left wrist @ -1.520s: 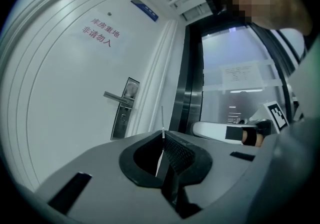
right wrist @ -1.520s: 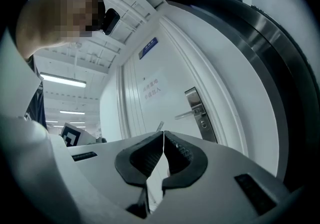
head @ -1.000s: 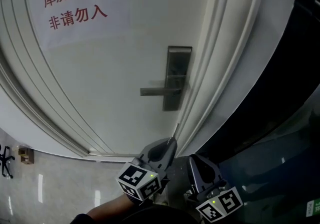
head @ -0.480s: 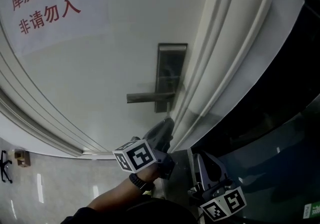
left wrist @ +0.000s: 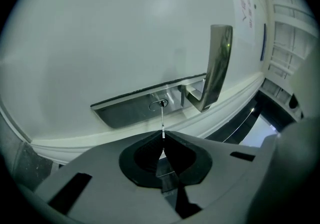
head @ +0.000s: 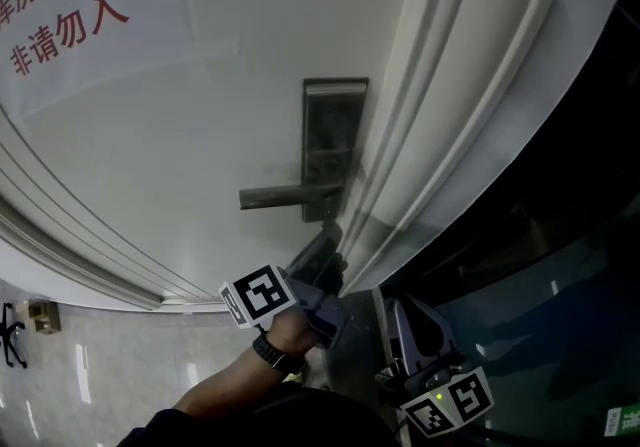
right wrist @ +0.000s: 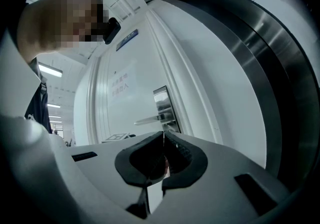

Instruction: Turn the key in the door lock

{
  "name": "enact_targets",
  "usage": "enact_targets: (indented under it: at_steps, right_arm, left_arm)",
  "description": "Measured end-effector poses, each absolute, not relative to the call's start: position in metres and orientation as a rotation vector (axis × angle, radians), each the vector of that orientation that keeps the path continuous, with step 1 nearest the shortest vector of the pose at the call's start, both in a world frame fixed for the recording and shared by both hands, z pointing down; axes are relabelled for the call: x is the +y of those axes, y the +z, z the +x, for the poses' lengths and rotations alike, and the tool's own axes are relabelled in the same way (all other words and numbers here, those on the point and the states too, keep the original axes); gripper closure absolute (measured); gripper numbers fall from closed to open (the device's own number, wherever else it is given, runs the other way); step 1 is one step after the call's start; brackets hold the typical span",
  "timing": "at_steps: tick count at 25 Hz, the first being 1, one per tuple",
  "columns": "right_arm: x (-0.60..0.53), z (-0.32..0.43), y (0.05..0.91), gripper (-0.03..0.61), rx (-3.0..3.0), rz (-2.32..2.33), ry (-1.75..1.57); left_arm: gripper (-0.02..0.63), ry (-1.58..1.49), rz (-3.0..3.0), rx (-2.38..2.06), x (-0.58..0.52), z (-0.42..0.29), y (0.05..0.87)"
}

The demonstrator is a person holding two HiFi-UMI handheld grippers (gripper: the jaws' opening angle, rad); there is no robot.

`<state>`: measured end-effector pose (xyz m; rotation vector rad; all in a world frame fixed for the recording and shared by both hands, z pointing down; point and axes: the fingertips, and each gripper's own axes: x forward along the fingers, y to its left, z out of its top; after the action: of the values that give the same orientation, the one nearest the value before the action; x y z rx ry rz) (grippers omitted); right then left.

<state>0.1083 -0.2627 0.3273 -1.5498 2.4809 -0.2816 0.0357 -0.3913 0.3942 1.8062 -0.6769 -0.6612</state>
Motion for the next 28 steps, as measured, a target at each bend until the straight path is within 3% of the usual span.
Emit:
enact_targets:
  at_steps: [28]
  right_arm:
    - [-0.269,0.111,0.323,0.561,2.485,-1.513,-0.297]
  left_arm:
    - [0.609,-0.691,1.523,-0.611,-0.403,0.039,0.383]
